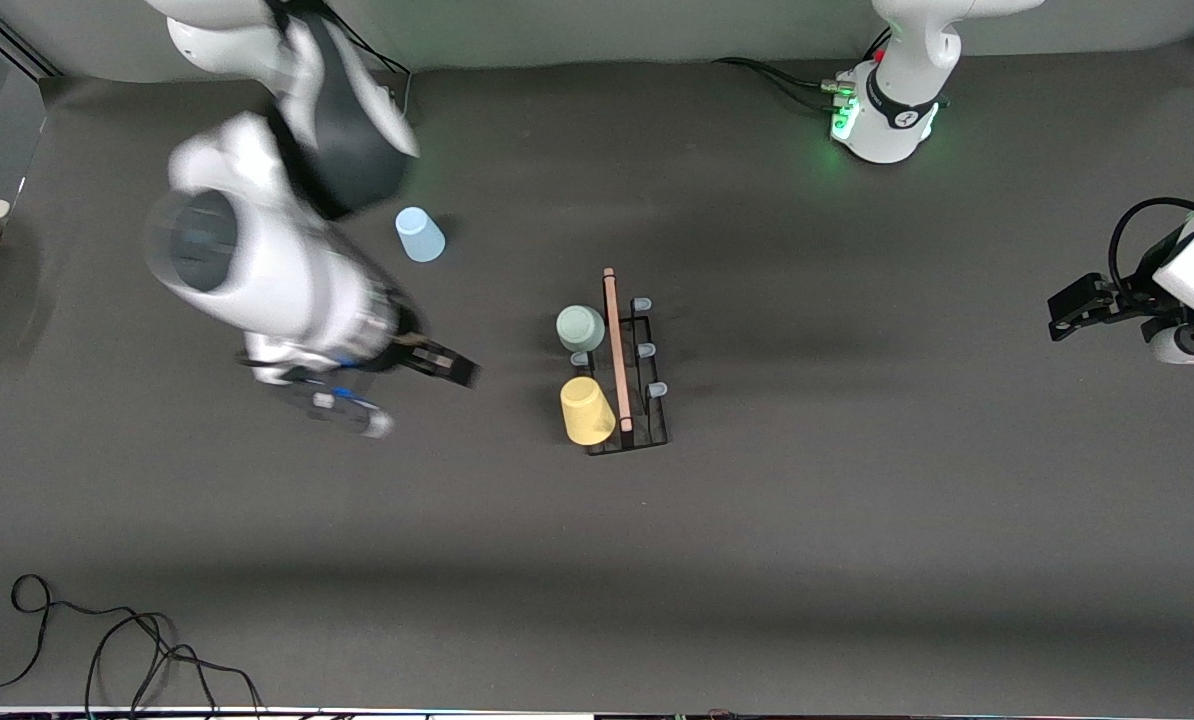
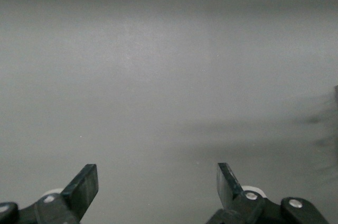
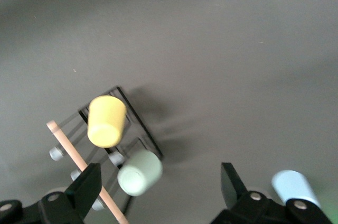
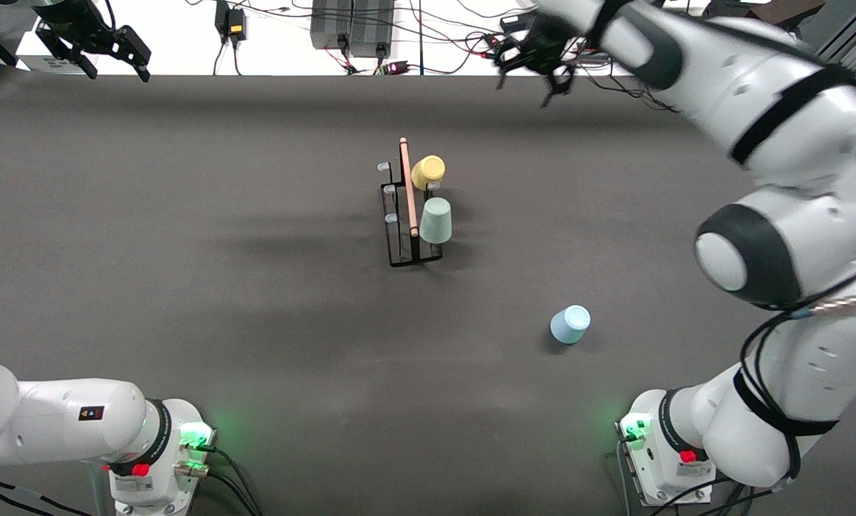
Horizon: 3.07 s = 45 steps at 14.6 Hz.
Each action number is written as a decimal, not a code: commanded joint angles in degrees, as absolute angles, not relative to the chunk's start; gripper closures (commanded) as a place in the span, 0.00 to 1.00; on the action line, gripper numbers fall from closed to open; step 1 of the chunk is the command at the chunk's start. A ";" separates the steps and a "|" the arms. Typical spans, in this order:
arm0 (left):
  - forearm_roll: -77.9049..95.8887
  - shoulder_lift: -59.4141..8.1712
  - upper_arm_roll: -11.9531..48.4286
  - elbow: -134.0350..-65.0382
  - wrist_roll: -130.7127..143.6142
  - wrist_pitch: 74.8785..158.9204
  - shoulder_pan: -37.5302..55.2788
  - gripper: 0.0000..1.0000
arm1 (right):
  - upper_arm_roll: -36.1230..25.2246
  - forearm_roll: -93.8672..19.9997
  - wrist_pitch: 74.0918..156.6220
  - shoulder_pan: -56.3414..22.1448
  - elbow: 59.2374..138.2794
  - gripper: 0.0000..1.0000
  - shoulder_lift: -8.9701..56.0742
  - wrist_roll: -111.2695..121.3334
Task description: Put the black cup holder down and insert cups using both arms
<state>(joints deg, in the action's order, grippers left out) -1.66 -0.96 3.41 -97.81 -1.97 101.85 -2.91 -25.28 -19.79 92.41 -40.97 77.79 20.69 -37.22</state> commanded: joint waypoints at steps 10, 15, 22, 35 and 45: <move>-1.85 -2.55 3.34 -94.83 -0.79 101.16 -2.46 0.00 | -41.83 -7.04 75.50 -39.02 78.84 0.00 9.67 0.77; -1.85 -2.55 3.25 -94.92 -0.79 101.16 -2.46 0.00 | -43.77 -6.15 79.52 -39.37 81.72 0.07 9.15 2.46; -1.85 -2.55 3.25 -94.92 -0.79 101.16 -2.37 0.00 | -43.24 -2.81 86.83 -41.57 87.01 0.04 5.36 1.76; -1.85 -2.55 3.34 -95.10 -0.79 101.16 -2.37 0.00 | -0.84 -0.62 88.41 1.18 94.29 0.03 -1.75 1.67; -1.85 -2.55 3.34 -95.01 -0.79 101.16 -2.37 0.00 | 2.37 -0.62 90.88 4.39 91.96 0.01 -0.37 1.41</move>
<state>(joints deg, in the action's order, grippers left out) -1.66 -2.20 3.50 -96.21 -1.61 101.99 -2.83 2.17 -1.87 90.56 3.84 94.78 -1.59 1.71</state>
